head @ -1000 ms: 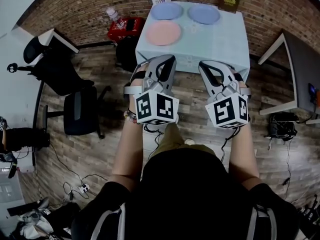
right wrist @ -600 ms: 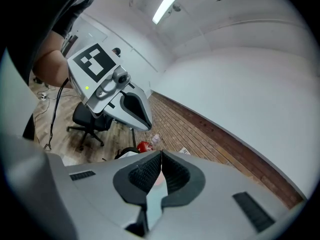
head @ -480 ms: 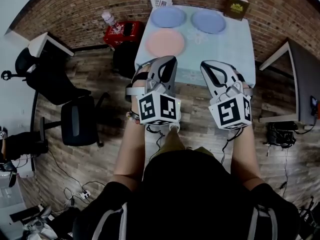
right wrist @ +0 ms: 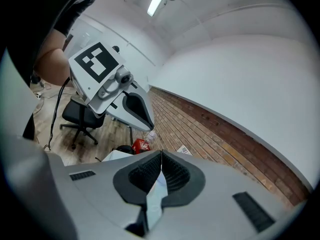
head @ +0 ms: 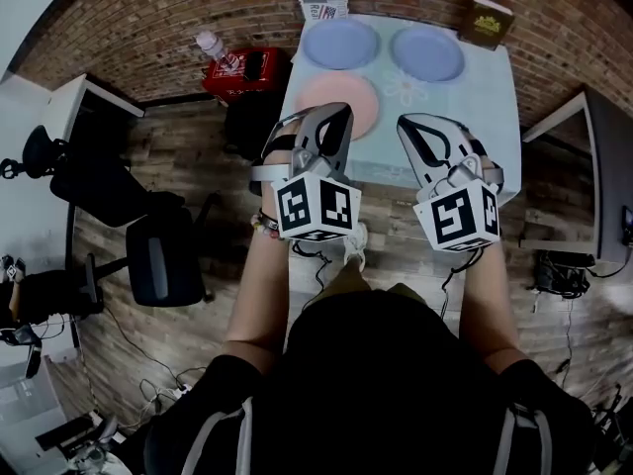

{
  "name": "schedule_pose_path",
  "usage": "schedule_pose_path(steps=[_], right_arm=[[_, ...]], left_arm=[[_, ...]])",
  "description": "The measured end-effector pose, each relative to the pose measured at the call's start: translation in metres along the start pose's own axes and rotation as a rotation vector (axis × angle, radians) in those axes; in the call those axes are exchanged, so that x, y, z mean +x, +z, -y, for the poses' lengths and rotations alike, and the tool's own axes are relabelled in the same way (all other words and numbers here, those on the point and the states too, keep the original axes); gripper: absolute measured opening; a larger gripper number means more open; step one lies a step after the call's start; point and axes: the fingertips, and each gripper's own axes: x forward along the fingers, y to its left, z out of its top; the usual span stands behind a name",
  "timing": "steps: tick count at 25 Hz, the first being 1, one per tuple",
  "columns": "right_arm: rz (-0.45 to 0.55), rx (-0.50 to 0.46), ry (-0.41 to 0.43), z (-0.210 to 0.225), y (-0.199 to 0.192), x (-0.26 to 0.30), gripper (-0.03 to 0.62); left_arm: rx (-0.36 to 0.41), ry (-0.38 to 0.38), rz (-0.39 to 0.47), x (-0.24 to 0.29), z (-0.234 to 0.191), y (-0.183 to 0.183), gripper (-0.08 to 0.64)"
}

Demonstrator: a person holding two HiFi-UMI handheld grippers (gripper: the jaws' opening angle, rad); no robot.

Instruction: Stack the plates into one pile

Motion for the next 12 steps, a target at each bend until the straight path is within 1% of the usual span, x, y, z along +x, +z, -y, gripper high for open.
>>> schedule_pose_path(steps=[8, 12], right_arm=[[-0.009, 0.001, -0.024, 0.039, 0.002, 0.063, 0.035], [-0.029, 0.009, -0.052, 0.061, 0.002, 0.089, 0.035]], left_arm=[[0.021, -0.039, 0.044, 0.059, -0.04, -0.012, 0.021], [0.043, -0.042, 0.072, 0.084, -0.063, -0.012, 0.021]])
